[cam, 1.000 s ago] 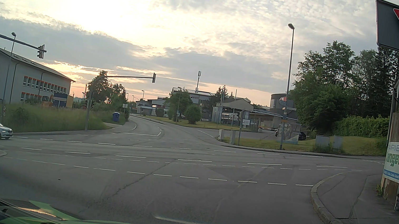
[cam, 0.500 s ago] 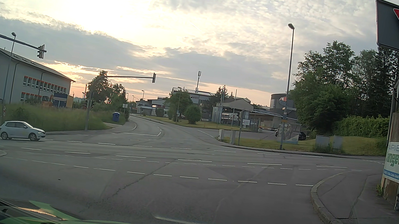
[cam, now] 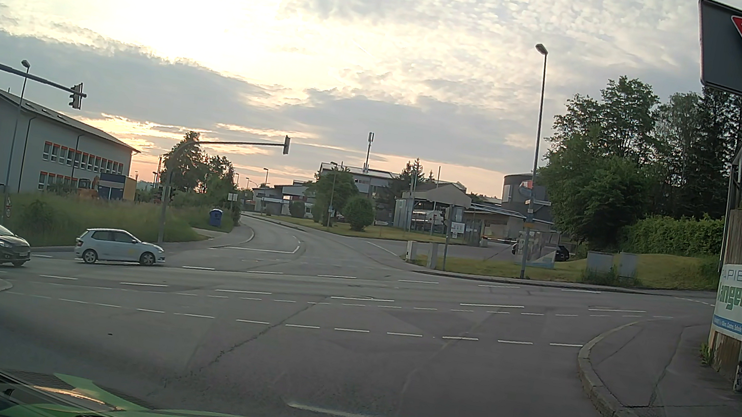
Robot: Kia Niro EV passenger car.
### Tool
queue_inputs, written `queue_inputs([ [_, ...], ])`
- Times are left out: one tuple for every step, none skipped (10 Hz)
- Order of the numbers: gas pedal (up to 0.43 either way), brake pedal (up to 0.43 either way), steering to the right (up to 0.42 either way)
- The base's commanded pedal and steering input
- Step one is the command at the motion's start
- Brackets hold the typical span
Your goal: Follow the waypoints while adhering to traffic rules and regulations
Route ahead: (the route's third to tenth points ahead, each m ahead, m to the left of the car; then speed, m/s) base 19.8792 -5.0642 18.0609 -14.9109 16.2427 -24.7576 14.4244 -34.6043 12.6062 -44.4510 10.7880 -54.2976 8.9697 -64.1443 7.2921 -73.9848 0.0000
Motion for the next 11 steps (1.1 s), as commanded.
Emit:
queue_inputs([
  [0.0,0.293,0.003],
  [0.0,0.293,0.003],
  [0.0,0.293,0.004],
  [0.0,0.293,0.003],
  [0.0,0.299,0.003],
  [0.0,0.317,0.004],
  [0.0,0.323,0.004],
  [0.0,0.323,0.003],
  [0.0,0.317,0.003],
  [0.0,0.329,0.002],
  [0.0,0.335,-0.001],
])
